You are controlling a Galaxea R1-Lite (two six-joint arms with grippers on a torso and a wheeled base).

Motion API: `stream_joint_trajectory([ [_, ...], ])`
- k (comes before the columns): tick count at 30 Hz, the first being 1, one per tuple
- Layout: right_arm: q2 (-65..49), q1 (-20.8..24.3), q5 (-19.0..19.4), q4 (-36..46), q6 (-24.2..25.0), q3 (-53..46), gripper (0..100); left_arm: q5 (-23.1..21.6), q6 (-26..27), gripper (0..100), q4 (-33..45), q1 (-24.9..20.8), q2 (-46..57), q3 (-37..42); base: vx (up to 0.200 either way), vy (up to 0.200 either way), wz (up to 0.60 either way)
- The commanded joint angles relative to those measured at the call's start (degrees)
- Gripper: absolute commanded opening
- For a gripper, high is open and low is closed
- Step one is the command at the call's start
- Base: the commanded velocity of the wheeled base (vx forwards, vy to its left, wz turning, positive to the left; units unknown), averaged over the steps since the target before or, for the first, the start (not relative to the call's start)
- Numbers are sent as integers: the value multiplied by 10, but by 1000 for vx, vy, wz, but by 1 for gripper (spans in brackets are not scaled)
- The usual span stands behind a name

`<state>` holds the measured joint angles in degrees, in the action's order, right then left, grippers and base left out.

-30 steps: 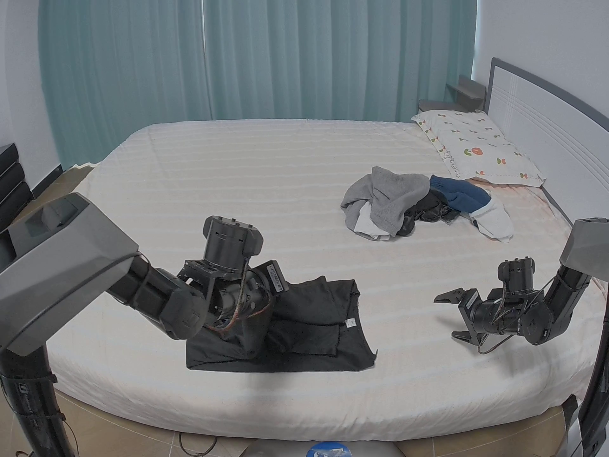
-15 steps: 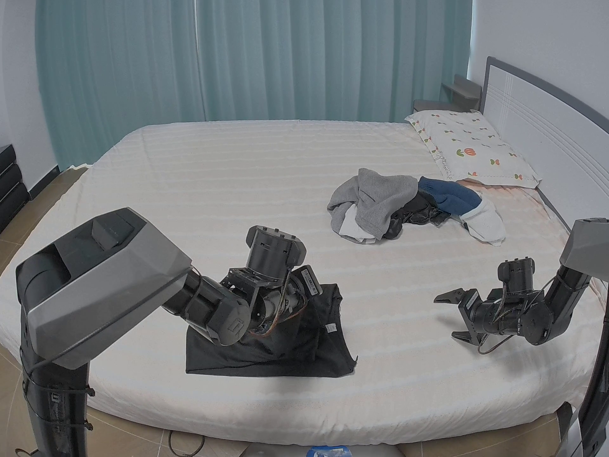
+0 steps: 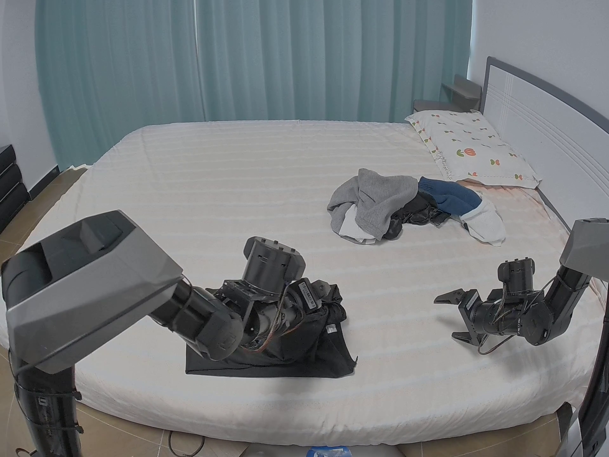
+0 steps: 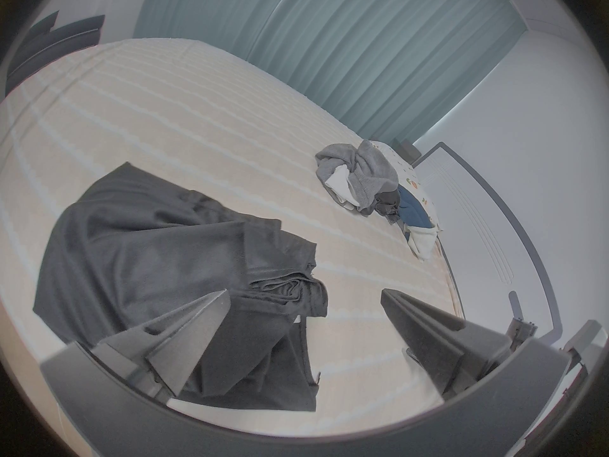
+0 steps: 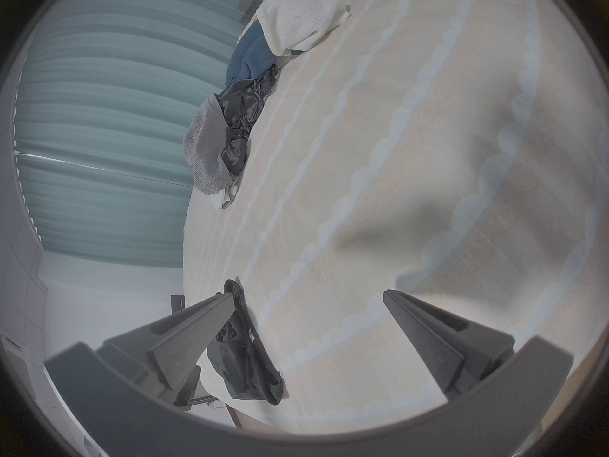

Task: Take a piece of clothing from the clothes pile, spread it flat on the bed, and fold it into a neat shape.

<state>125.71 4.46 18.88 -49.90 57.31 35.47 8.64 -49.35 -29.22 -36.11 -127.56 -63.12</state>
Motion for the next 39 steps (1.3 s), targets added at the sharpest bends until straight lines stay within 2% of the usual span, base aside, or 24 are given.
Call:
stream_joint_trajectory([
  [1,1,1,0,0,-1,-1,100,-6,-21,100,-10,26,88,99,0,0,0],
  [6,4,5,-4,0,-3,2,100,-20,-51,100,-78,46,123,216,-200,0,0],
  [7,4,5,-4,0,-3,2,100,-20,-51,100,-78,46,123,216,-200,0,0],
  [8,5,10,-9,0,-3,5,100,-37,-77,100,-111,54,124,257,-200,0,0],
  [10,-11,10,-8,0,-3,8,100,-59,-94,100,-145,65,118,287,-200,0,0],
  [11,-11,10,-8,0,-3,8,100,-59,-94,100,-145,65,118,287,0,0,0],
  [12,-39,18,-9,8,-3,10,100,-82,-95,100,-189,78,112,317,0,0,0],
  [15,-49,45,-16,10,-3,9,100,-100,-96,100,-240,99,99,337,0,0,0],
  [19,-28,89,-83,16,-17,33,100,-103,-95,100,-282,131,79,339,0,0,0],
  [22,-25,107,-100,44,-27,60,100,-105,-97,100,-281,142,67,331,0,0,0],
  [24,-36,128,-121,122,-47,112,100,-106,-98,100,-283,155,56,328,0,0,0],
  [26,-38,133,-126,137,-49,123,100,-106,-98,100,-283,162,57,328,0,100,0],
  [27,-40,158,-150,177,-62,154,100,-117,-99,100,-284,184,52,327,0,200,0],
  [29,-40,158,-150,177,-62,154,100,-117,-99,100,-284,184,52,327,0,200,0],
  [30,-30,190,-167,191,-84,181,100,-144,-122,100,-285,202,44,327,0,200,0],
  [32,-11,209,-182,193,-101,202,100,-155,-138,100,-288,209,43,327,0,200,0],
  [36,33,234,-239,205,-159,240,100,-169,-138,100,-316,234,20,327,0,200,0],
  [39,47,239,-250,228,-193,266,100,-170,-138,100,-341,232,14,337,0,200,0],
])
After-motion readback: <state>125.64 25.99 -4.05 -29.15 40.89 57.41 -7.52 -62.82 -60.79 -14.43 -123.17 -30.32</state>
